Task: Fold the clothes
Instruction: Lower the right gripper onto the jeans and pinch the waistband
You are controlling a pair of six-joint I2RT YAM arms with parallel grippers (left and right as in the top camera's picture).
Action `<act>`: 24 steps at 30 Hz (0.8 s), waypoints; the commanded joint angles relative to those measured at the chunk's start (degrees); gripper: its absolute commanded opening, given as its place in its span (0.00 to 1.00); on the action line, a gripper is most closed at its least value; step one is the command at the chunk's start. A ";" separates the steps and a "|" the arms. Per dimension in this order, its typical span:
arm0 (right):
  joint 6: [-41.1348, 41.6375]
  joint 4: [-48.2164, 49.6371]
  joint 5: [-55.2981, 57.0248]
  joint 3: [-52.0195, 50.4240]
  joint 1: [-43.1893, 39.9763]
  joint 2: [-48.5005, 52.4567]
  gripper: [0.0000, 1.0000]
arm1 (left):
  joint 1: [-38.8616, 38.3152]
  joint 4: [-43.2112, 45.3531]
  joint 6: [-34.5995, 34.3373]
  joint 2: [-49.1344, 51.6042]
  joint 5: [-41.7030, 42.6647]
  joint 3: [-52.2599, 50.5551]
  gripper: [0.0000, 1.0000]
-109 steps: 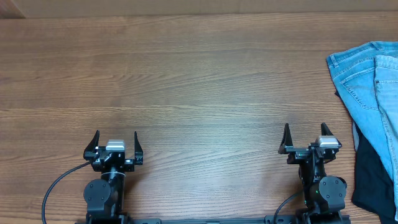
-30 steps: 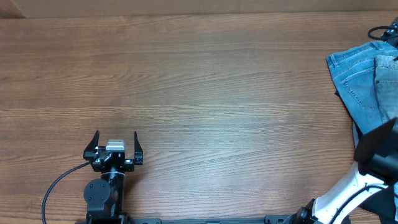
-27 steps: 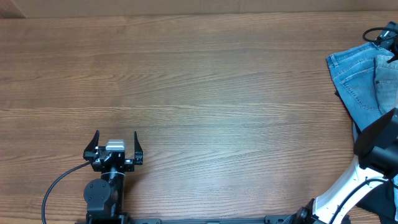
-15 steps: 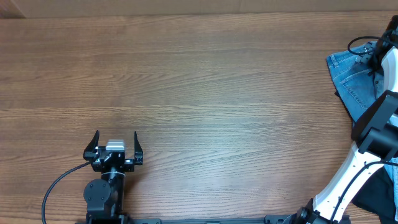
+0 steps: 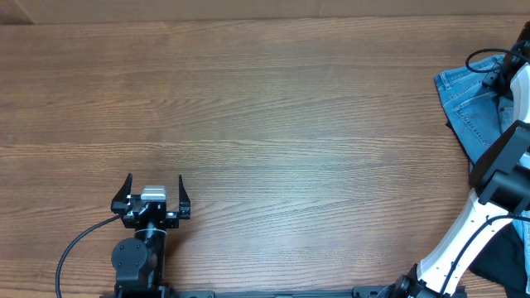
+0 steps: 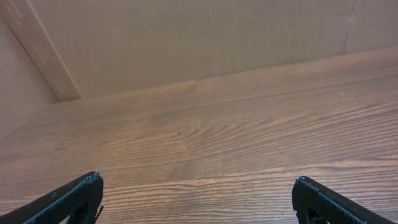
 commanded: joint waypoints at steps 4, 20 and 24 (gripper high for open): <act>0.17 2.05 -0.37 0.72 -1.09 0.96 0.58 | -0.35 0.13 1.07 -0.09 -0.52 -0.09 1.00; -0.07 3.04 -0.79 0.70 -1.70 2.45 0.54 | -0.35 0.11 1.07 -0.09 -0.52 -0.09 1.00; -0.07 2.69 -0.76 0.70 -2.23 3.32 0.49 | -0.35 0.11 1.07 -0.09 -0.52 -0.09 1.00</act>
